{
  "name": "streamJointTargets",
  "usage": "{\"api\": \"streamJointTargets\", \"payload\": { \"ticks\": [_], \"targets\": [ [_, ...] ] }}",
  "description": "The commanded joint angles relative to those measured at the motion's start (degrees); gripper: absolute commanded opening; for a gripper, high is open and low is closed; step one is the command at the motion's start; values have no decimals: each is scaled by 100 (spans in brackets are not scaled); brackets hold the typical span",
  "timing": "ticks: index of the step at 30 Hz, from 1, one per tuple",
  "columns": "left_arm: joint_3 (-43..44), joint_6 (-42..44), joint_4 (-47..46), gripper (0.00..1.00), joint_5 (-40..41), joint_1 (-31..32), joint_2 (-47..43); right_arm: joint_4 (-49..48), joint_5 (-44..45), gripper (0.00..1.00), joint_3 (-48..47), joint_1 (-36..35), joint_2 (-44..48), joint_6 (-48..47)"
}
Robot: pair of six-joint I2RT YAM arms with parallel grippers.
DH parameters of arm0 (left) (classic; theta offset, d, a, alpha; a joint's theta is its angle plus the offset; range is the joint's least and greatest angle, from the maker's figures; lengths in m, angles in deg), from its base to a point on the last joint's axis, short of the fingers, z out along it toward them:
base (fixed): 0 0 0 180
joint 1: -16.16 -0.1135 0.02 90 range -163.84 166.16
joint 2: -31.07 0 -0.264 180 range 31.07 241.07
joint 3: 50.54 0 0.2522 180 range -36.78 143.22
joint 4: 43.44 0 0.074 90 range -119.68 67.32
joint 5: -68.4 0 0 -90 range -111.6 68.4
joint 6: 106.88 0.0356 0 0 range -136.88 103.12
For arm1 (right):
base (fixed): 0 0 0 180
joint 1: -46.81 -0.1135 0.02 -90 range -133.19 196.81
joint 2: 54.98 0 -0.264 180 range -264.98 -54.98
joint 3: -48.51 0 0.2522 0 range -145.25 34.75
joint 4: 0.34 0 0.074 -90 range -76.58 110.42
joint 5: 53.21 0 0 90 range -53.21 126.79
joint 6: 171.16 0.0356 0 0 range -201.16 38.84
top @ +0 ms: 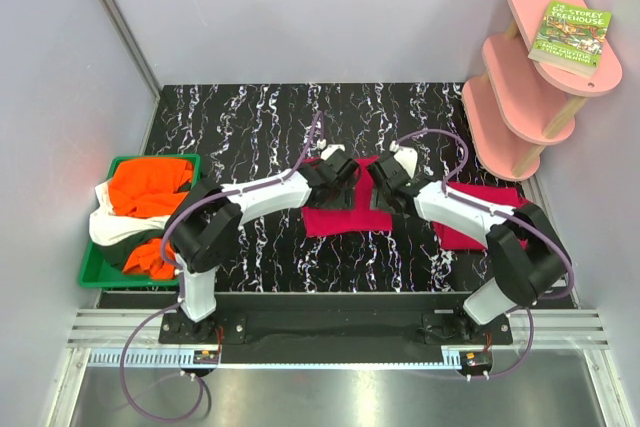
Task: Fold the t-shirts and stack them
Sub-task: Fold the long partially folded tshirt into a neat square, then put the neatly folded tshirt into the corner of the board with the right arm
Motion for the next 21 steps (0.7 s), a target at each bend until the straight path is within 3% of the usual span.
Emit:
{"api": "streamJointTargets", "payload": {
  "ticks": [1, 13, 21],
  "targets": [
    [62, -190, 88, 71, 447, -2, -189, -264, -87, 67, -366, 191, -109, -48],
    [-273, -374, 220, 69, 114, -116, 320, -633, -869, 68, -375, 542, -883, 40],
    [-422, -427, 229, 67, -80, -116, 671, -783, -887, 69, -296, 551, -1173, 49]
  ]
}}
